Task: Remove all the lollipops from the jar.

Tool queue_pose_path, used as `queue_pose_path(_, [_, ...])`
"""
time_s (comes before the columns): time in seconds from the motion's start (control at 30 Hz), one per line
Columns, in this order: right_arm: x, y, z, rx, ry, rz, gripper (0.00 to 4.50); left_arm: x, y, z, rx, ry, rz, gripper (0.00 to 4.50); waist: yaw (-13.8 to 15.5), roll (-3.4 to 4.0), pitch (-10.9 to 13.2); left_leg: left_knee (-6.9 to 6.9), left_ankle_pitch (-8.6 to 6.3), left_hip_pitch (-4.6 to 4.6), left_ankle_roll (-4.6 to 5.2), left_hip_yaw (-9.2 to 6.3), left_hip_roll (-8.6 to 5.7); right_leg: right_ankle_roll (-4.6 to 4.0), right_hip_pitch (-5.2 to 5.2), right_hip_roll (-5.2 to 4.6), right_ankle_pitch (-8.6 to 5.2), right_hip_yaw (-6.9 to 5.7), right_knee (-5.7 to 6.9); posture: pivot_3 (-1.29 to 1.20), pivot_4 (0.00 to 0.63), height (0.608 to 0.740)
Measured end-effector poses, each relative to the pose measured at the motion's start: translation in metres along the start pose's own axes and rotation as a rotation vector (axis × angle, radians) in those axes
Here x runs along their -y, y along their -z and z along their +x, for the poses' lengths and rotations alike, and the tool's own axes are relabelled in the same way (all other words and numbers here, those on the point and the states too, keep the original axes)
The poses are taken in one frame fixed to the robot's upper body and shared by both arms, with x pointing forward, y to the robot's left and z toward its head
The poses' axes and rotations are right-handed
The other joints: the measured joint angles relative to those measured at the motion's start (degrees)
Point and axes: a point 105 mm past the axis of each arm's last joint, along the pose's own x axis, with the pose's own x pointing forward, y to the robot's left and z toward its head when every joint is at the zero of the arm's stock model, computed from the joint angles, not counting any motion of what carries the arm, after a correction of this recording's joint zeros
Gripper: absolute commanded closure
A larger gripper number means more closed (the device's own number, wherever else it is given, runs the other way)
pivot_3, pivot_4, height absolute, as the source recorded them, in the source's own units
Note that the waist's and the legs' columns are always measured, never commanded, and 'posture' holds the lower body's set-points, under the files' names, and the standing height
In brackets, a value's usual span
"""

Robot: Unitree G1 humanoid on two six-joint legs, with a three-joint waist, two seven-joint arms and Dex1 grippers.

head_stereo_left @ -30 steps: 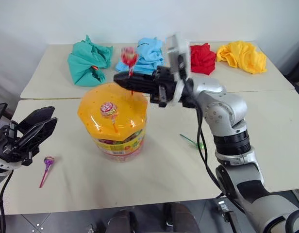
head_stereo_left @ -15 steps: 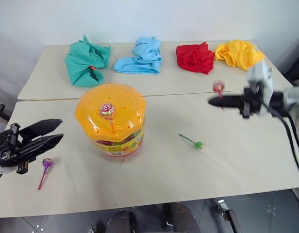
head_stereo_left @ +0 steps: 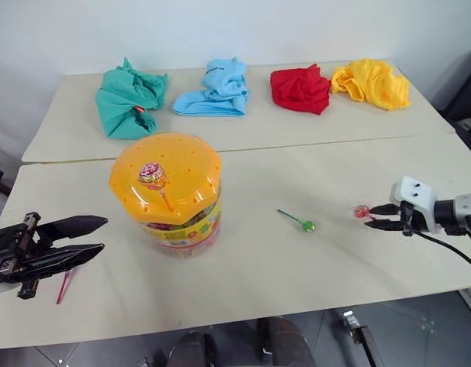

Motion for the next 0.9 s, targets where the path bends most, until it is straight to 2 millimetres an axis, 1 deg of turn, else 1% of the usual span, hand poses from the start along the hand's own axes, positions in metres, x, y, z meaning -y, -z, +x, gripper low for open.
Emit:
queue_pose_path(0.03, [0.000, -0.005, 0.001, 0.033, -0.011, -0.007, 1.87, 0.000, -0.002, -0.002, 0.002, -0.013, 0.010, 2.38, 0.0, 0.00, 0.0, 0.01, 0.00, -0.01, 0.00, -0.04, 0.00, 0.00, 0.00, 0.00, 0.00, 0.01, 0.00, 0.00, 0.150, 0.740])
queue_pose_path(0.07, [-0.002, -0.016, 0.002, 0.106, -0.032, -0.002, 1.50, -0.001, -0.004, -0.003, 0.006, -0.027, 0.018, 2.38, 0.1, 0.00, 0.0, 0.02, 0.00, 0.00, 0.00, -0.08, 0.00, 0.00, 0.01, 0.00, 0.00, 0.01, 0.01, 0.00, 0.150, 0.740])
queue_pose_path(0.13, [-0.011, -0.050, 0.005, 0.289, -0.107, 0.007, 0.89, -0.002, -0.007, -0.005, 0.029, -0.056, 0.031, 2.38, 0.2, 0.02, 0.0, 0.02, 0.00, 0.00, 0.00, -0.31, 0.05, 0.00, 0.01, 0.00, 0.00, 0.02, 0.05, 0.00, 0.150, 0.740])
queue_pose_path(0.2, [-0.024, -0.095, 0.006, 0.470, -0.197, -0.010, 0.23, -0.003, -0.008, -0.009, 0.073, -0.099, 0.032, 2.38, 0.1, 0.06, 0.0, 0.01, 0.00, 0.02, 0.00, -0.34, 0.20, 0.00, -0.01, 0.01, 0.00, 0.02, 0.10, 0.00, 0.150, 0.740])
queue_pose_path(0.27, [-0.038, -0.140, 0.004, 0.614, -0.275, -0.077, 0.23, -0.005, -0.006, -0.012, 0.115, -0.134, 0.023, 2.38, 0.1, 0.07, 0.0, 0.01, -0.02, 0.03, -0.02, -0.34, 0.36, 0.00, -0.02, 0.03, 0.00, 0.00, 0.12, 0.00, 0.150, 0.740])
queue_pose_path(0.3, [-0.048, -0.167, 0.000, 0.701, -0.318, -0.132, 0.23, -0.005, -0.005, -0.014, 0.138, -0.157, 0.018, 2.38, 0.2, 0.07, 0.0, 0.02, -0.03, 0.03, -0.04, -0.35, 0.37, 0.00, -0.02, 0.03, 0.00, -0.02, 0.15, 0.00, 0.150, 0.740])
queue_pose_path(0.33, [-0.056, -0.189, -0.001, 0.771, -0.342, -0.168, 0.23, -0.005, -0.003, -0.017, 0.150, -0.178, 0.007, 2.38, 0.3, 0.06, 0.0, 0.02, -0.04, 0.02, -0.04, -0.38, 0.37, 0.00, -0.02, 0.03, 0.01, -0.04, 0.15, 0.00, 0.150, 0.740])
queue_pose_path(0.4, [-0.077, -0.230, -0.003, 0.898, -0.407, -0.246, 0.23, -0.005, 0.003, -0.020, 0.172, -0.209, -0.019, 2.38, 0.4, 0.06, 0.0, 0.03, -0.07, 0.02, -0.04, -0.37, 0.36, -0.01, -0.04, 0.02, 0.01, -0.04, 0.18, 0.00, 0.150, 0.740])
queue_pose_path(0.43, [-0.088, -0.244, -0.003, 0.935, -0.447, -0.281, 0.23, -0.005, 0.005, -0.020, 0.178, -0.212, -0.031, 2.38, 0.6, 0.01, -0.1, 0.03, -0.07, -0.02, -0.05, -0.39, 0.36, -0.01, -0.04, 0.02, 0.00, -0.09, 0.17, 0.00, 0.150, 0.740])
queue_pose_path(0.57, [-0.115, -0.270, 0.006, 0.985, -0.578, -0.341, 0.23, -0.003, 0.011, -0.025, 0.185, -0.236, -0.060, 2.38, 1.7, -0.12, -0.1, 0.10, -0.15, -0.08, 0.01, -0.41, 0.06, -0.01, -0.04, -0.01, 0.01, -0.16, 0.16, 0.00, 0.150, 0.740])
queue_pose_path(0.67, [-0.127, -0.283, 0.014, 0.981, -0.636, -0.395, 0.23, -0.002, 0.013, -0.027, 0.188, -0.250, -0.060, 2.38, 1.6, -0.14, -0.2, 0.20, -0.18, -0.10, 0.05, -0.41, 0.03, -0.01, -0.03, -0.03, 0.01, -0.18, 0.17, 0.00, 0.150, 0.740])
queue_pose_path(0.8, [-0.141, -0.293, 0.027, 0.988, -0.688, -0.409, 0.23, 0.001, 0.015, -0.034, 0.204, -0.292, -0.061, 2.38, 1.4, -0.17, -0.2, 0.21, -0.19, -0.06, 0.03, -0.39, 0.07, -0.01, -0.04, 0.00, 0.00, -0.20, 0.25, 0.00, 0.150, 0.740])
queue_pose_path(0.9, [-0.150, -0.301, 0.030, 0.996, -0.728, -0.430, 0.23, 0.004, 0.016, -0.033, 0.220, -0.298, -0.062, 2.38, 1.4, -0.17, -0.2, 0.24, -0.20, -0.07, 0.03, -0.38, 0.06, -0.01, -0.04, -0.01, 0.00, -0.19, 0.26, 0.00, 0.150, 0.740])
